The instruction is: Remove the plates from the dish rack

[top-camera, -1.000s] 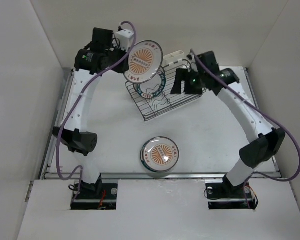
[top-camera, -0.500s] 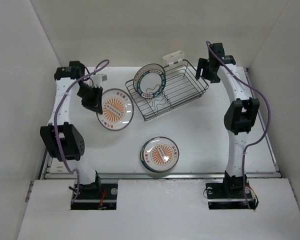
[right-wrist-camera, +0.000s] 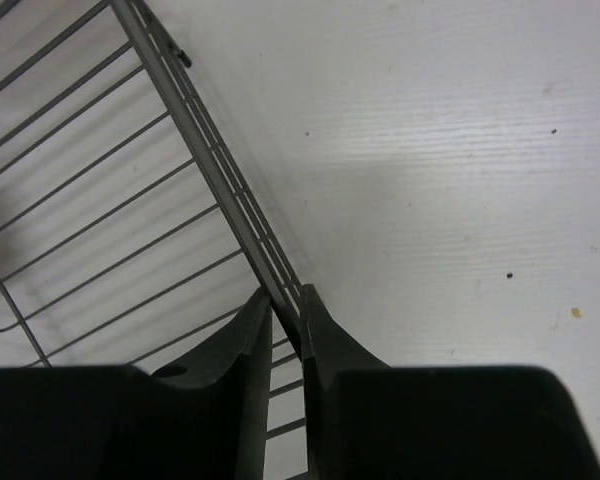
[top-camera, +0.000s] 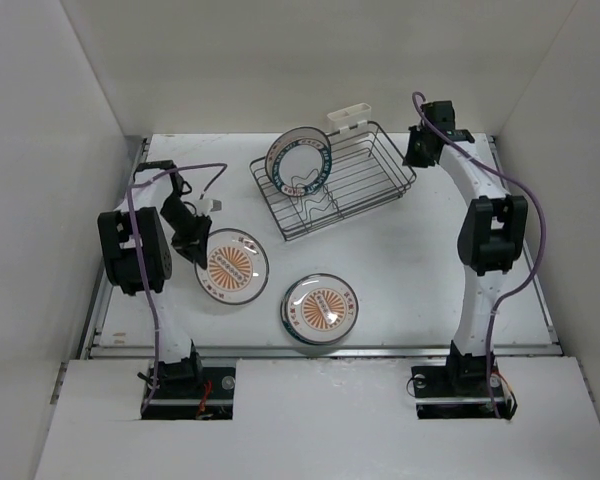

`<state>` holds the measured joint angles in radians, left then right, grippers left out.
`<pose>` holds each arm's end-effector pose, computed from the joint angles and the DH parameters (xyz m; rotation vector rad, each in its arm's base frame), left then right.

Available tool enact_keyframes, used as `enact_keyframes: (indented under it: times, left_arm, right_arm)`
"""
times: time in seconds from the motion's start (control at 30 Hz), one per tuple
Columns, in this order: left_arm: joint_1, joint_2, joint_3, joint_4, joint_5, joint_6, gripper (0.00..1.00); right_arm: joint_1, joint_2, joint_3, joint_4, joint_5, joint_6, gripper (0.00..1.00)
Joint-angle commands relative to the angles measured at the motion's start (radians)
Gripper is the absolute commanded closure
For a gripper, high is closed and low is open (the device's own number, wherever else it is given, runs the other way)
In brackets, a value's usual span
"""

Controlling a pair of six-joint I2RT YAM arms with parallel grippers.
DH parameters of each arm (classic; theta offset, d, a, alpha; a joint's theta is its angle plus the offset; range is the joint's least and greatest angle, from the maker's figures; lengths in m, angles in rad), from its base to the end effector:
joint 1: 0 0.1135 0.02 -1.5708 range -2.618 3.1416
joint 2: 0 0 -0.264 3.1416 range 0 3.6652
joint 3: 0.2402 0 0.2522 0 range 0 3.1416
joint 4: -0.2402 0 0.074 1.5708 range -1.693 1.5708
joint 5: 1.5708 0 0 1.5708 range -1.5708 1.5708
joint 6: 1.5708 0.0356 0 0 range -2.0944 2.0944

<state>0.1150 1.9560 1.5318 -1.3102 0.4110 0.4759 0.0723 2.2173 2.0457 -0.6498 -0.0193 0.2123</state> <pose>0.3491 0.0260 0.2068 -0.4932 -2.9920 0.6770 0.5039 0.0372 0.2613 0.1586 2.3925 0.1566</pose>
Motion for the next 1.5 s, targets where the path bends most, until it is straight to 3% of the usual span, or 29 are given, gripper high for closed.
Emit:
enact_keyframes:
  times: [0.0,0.07,0.3,0.5,0.63,0.97,1.13,1.2,1.3,1.4,1.47]
  left_arm:
    - [0.002,0.026,0.011,-0.167,-0.043,-0.002,1.0]
    - [0.002,0.066,0.02,-0.158,-0.057,-0.016,1.0]
    - [0.002,0.135,0.048,-0.095,-0.132,-0.069,0.96]
    - [0.002,0.182,0.048,-0.084,-0.143,-0.103,0.89]
    - [0.002,0.182,0.039,-0.073,-0.161,-0.112,0.79]
    - [0.02,0.192,0.039,-0.031,-0.239,-0.141,0.67]
    - [0.02,0.192,0.05,-0.031,-0.248,-0.151,0.65]
    - [0.02,0.166,0.059,-0.04,-0.248,-0.151,0.65]
    - [0.02,0.143,0.077,-0.05,-0.259,-0.151,0.65]
    - [0.02,0.112,0.1,-0.061,-0.271,-0.151,0.65]
    - [0.02,0.087,0.111,-0.08,-0.281,-0.151,0.64]
  right_arm:
    - [0.017,-0.079,-0.145,0.047,0.007,0.048,0.94]
    - [0.017,-0.134,-0.217,0.056,0.016,0.061,1.0]
    - [0.055,-0.332,-0.456,0.125,0.031,0.14,1.0]
    - [0.064,-0.427,-0.619,0.136,0.041,0.393,1.0]
    - [0.064,-0.495,-0.748,0.222,0.018,0.521,1.0]
    - [0.119,-0.582,-0.831,0.245,0.054,0.691,1.0]
    - [0.13,-0.631,-0.864,0.245,0.085,0.725,1.0]
    - [0.139,-0.64,-0.864,0.236,0.105,0.725,0.87]
    - [0.139,-0.666,-0.864,0.222,0.143,0.667,0.35]
    - [0.165,-0.725,-0.837,0.262,0.179,0.506,0.23]
    - [0.214,-0.746,-0.771,0.285,0.214,0.39,0.22]
